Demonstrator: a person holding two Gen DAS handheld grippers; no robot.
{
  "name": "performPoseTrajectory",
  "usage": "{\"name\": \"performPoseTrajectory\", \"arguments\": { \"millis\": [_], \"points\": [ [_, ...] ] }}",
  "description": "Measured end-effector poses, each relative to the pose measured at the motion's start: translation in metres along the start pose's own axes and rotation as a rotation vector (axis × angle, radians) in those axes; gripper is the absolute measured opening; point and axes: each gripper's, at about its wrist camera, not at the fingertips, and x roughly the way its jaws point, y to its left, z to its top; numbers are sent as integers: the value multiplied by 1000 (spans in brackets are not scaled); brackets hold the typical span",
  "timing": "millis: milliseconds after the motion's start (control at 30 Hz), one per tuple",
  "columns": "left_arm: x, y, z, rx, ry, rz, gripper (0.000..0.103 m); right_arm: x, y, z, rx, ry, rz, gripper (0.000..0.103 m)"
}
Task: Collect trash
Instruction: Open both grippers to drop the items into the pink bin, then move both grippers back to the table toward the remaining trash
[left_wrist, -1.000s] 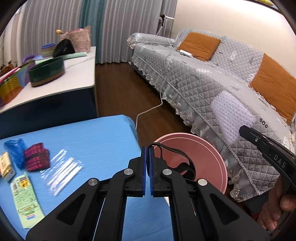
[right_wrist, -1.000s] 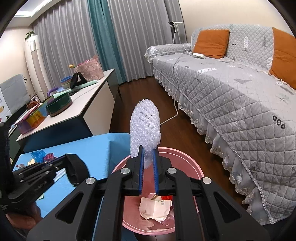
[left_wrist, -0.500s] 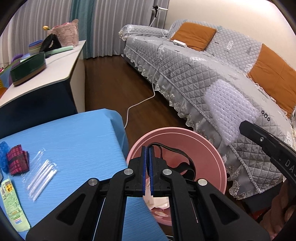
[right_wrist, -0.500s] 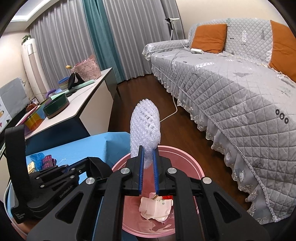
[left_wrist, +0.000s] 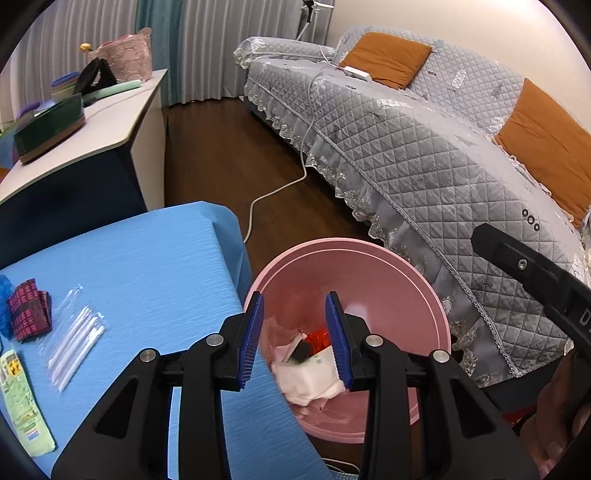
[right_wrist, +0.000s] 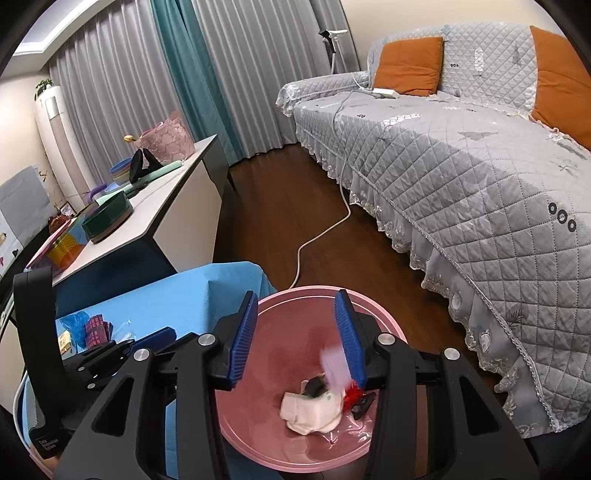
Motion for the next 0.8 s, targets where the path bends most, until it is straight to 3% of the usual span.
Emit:
{"name": "performPoseTrajectory", "arguments": {
  "millis": [467, 800],
  "points": [
    [-52, 29, -2, -25, -75, 35, 35, -6, 11, 3, 7, -31, 5, 44],
    [-105, 73, -15, -67, -131, 76, 35, -12, 36, -3, 1, -34, 36, 44]
  ]
}}
